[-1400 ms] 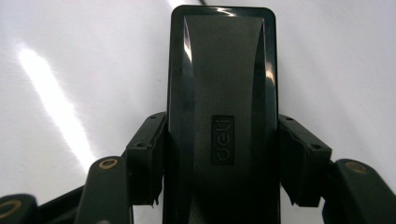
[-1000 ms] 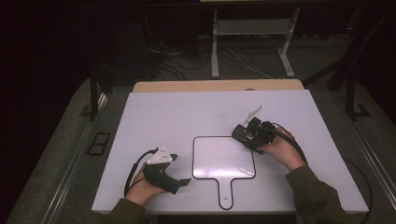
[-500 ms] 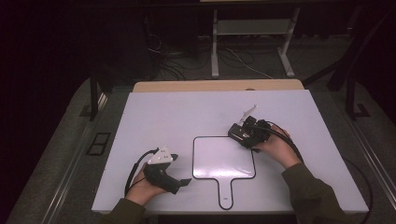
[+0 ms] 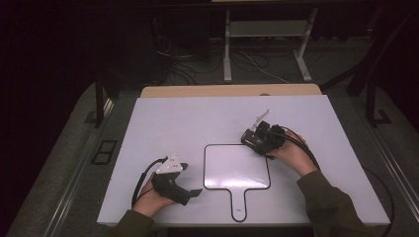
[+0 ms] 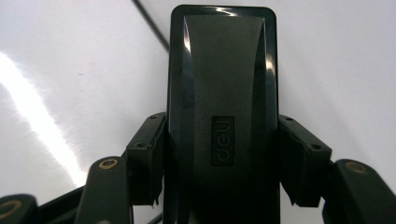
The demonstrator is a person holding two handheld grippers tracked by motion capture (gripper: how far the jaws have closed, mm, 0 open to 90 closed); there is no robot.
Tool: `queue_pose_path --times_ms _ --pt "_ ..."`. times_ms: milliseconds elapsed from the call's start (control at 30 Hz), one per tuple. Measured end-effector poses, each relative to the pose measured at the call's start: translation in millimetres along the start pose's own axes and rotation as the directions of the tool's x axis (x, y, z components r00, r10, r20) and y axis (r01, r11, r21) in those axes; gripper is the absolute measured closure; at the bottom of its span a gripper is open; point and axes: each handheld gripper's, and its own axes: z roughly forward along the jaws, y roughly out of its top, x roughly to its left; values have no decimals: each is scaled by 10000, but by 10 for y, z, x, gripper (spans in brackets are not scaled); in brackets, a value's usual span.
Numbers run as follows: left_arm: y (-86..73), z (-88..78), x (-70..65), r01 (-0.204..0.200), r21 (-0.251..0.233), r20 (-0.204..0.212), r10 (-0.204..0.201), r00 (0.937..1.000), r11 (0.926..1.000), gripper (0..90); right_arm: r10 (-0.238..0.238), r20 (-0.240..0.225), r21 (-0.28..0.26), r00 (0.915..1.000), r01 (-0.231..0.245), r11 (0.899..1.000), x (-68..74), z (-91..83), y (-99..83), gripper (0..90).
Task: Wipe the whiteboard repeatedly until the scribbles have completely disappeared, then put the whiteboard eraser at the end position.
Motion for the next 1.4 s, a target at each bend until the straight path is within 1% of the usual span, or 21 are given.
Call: queue_pose_path --times_ms 100,167,200,233,267,300,367,400,533,600,667,733,833,900,967,1000,1033,1067,1233,1333,1400 --pt "-1 1 7 6 12 12 -6 10000 10000 0 -128 34 57 9999 128 9999 33 -13 -2 387" --pt "1 -3 6 4 -13 13 -4 10000 10000 0 -230 -347 27 9991 231 9997 64 -20 -7 387" --pt "1 -6 7 -9 -15 14 9 10000 10000 0 -303 -432 34 9986 305 9995 81 -25 -10 387" --pt "2 -8 10 -6 -32 22 6 10000 10000 0 -343 -391 60 9986 345 9994 89 -31 -13 387" --pt "2 -11 15 -10 -12 29 11 10000 10000 0 -208 -289 65 9994 210 9998 62 -26 -18 387" --pt "-1 -9 17 17 -22 27 -17 10000 10000 0 -208 -289 65 9994 210 9998 62 -26 -18 387" --pt "-6 -8 20 21 -30 27 -21 10000 10000 0 -28 -80 55 10000 28 10000 12 -17 -27 387" --pt "-7 -7 22 41 -51 31 -41 10000 10000 0 75 -79 43 9999 -74 10000 -3 -15 -31 387" --pt "-2 8 44 46 -90 120 -45 9999 9999 0 27 -18 47 10000 -27 10000 11 -21 -32 387" --pt "-4 16 44 40 -43 172 -39 9998 10000 0 40 -116 16 9999 -40 10000 -1 -26 -40 387" --pt "-5 17 48 30 -60 186 -29 9998 10000 0 218 -288 -168 9993 -223 9996 -23 -41 -56 387" --pt "2 16 54 24 -84 159 -23 9999 10000 0 462 -609 -367 9971 -485 9982 -59 -75 -74 387" --pt "10 22 47 43 -106 167 -41 9999 9999 0 670 -736 -611 9950 -715 9956 -87 -131 -76 387" --pt "12 24 41 32 -78 159 -31 9999 10000 0 933 -968 -967 9909 -1027 9900 -135 -189 -62 387" --pt "15 22 37 21 -70 132 -20 9999 10000 0 1036 -977 -1137 9898 -1145 9869 -173 -223 -37 387" --pt "19 20 35 6 -41 111 -6 9999 10000 0 1036 -977 -1137 9898 -1145 9869 -173 -223 -37 387" --pt "23 18 31 -1 -52 99 1 10000 10000 0 1112 -1060 -1354 9881 -1251 9829 -217 -248 -3 387" --pt "26 19 28 -10 -69 96 10 10000 10000 0 1112 -1060 -1354 9881 -1251 9829 -217 -248 -3 387" --pt "25 29 28 -15 -53 121 16 9999 10000 0 1300 -1184 -1510 9844 -1472 9775 -303 -215 99 387" --pt "19 23 33 -4 -58 133 5 9999 10000 0 1482 -1337 -1527 9799 -1681 9739 -356 -179 156 386" --pt "12 22 29 16 -87 121 -15 9999 10000 0 1461 -1405 -1525 9792 -1672 9741 -379 -153 210 386"
